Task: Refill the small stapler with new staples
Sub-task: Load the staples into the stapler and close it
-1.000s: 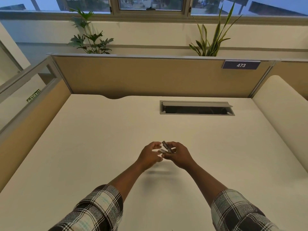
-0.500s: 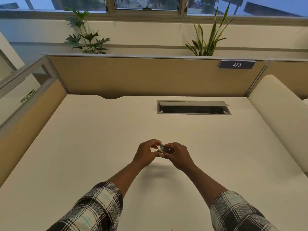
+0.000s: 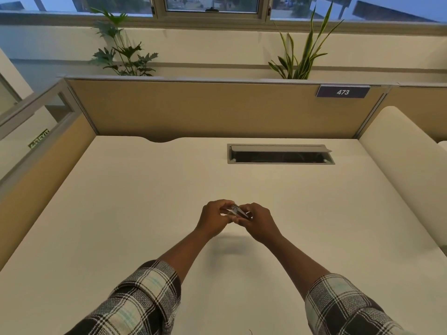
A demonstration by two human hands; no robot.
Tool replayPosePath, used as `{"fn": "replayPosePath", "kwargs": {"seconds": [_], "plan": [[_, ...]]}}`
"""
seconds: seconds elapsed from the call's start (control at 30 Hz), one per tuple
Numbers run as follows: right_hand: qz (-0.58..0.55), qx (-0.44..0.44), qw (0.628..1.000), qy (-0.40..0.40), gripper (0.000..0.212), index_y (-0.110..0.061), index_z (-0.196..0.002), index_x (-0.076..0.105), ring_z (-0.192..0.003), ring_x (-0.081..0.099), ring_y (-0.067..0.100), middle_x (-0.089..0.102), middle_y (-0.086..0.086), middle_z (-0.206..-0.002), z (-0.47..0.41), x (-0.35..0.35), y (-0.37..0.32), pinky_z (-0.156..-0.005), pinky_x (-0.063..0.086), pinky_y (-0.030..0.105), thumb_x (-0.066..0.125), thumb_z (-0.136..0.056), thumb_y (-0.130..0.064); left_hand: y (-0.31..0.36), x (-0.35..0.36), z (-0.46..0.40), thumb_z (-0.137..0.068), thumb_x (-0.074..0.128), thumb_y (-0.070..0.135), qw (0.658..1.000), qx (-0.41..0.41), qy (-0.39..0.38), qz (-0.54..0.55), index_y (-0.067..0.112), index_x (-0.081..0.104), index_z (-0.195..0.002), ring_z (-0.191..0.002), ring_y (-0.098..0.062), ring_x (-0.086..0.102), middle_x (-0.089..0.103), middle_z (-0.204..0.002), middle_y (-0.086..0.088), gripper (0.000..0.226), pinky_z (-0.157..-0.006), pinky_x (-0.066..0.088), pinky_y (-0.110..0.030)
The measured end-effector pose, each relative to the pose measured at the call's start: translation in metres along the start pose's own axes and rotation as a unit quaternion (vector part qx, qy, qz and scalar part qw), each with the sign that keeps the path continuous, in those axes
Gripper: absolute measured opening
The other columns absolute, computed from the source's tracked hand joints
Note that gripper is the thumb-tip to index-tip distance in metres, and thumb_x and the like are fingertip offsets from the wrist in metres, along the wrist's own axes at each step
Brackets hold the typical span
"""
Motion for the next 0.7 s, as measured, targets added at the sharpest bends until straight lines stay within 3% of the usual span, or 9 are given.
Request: {"fn": "replayPosePath", "kwargs": {"seconds": [0.1,0.23,0.4,0.47,0.57,0.7], "plan": [[0.002,-0.006,1.000,-0.007,0.020,-0.022,-0.097,0.072,-0.083,0.064,0.018,0.071,0.001,-0.090,-0.0014,-0.0034,-0.0008,-0.076,0.051,0.036,0.074,-0.081,-0.035,0.0021,-0.0010,-0.0049,-0.070,0.081,0.006,1.000,0.001,-0.030,-0.008,0.017,0.069,-0.111,-0.093,-0.007,0.068,0.072,-0.103,0.006,0.044,-0.072,0.049,-0.006],[0.014,-0.004,1.000,-0.008,0.017,-0.019,-0.097,0.070,-0.083,0.063,0.019,0.072,0.002,-0.091,-0.0040,-0.0062,-0.0017,-0.078,0.052,0.039,0.074,-0.081,-0.026,0.0011,-0.0035,-0.0086,-0.074,0.077,0.009,0.999,-0.019,-0.034,0.001,0.022,0.069,-0.112,-0.098,-0.006,0.068,0.072,-0.111,0.005,0.042,-0.076,0.060,-0.038],[0.003,0.012,1.000,-0.010,0.019,-0.016,-0.102,0.070,-0.084,0.063,0.020,0.072,0.002,-0.094,-0.0035,-0.0074,0.0002,-0.079,0.051,0.036,0.072,-0.083,-0.019,0.0012,-0.0041,-0.0081,-0.074,0.077,0.011,0.998,-0.033,-0.042,0.016,0.027,0.069,-0.109,-0.098,-0.009,0.068,0.072,-0.110,0.007,0.039,-0.076,0.060,-0.051],[-0.004,0.027,1.000,-0.002,0.019,-0.016,-0.106,0.069,-0.086,0.064,0.020,0.072,0.002,-0.095,-0.0033,-0.0087,0.0011,-0.079,0.049,0.032,0.067,-0.087,-0.016,0.0014,-0.0049,-0.0088,-0.075,0.075,0.008,0.998,-0.038,-0.038,0.020,0.028,0.070,-0.106,-0.097,-0.012,0.069,0.072,-0.110,0.005,0.037,-0.078,0.060,-0.050],[0.013,0.033,0.999,-0.004,0.017,-0.017,-0.107,0.067,-0.072,0.057,0.013,0.067,-0.003,-0.083,-0.0036,-0.0085,0.0007,-0.064,0.042,0.025,0.055,-0.095,-0.015,0.0011,-0.0062,-0.0096,-0.079,0.069,0.001,0.999,-0.037,-0.030,0.023,0.022,0.072,-0.107,-0.093,-0.014,0.071,0.073,-0.108,0.001,0.035,-0.089,0.058,-0.043],[0.000,0.076,0.997,-0.012,0.018,-0.015,-0.097,0.063,-0.075,0.061,0.018,0.070,0.000,-0.083,-0.0033,-0.0072,0.0050,-0.061,0.041,0.023,0.045,-0.096,-0.017,0.0010,-0.0038,-0.0051,-0.082,0.065,-0.001,0.998,-0.048,-0.025,0.043,0.020,0.071,-0.108,-0.091,-0.027,0.072,0.074,-0.105,0.004,0.035,-0.078,0.059,-0.053]]}}
Point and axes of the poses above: each hand's wrist, its own z-axis away from the middle knuckle, its own x-axis out of the palm, y = z × x, the point moved 6 cm from there along -z, towards the middle knuckle
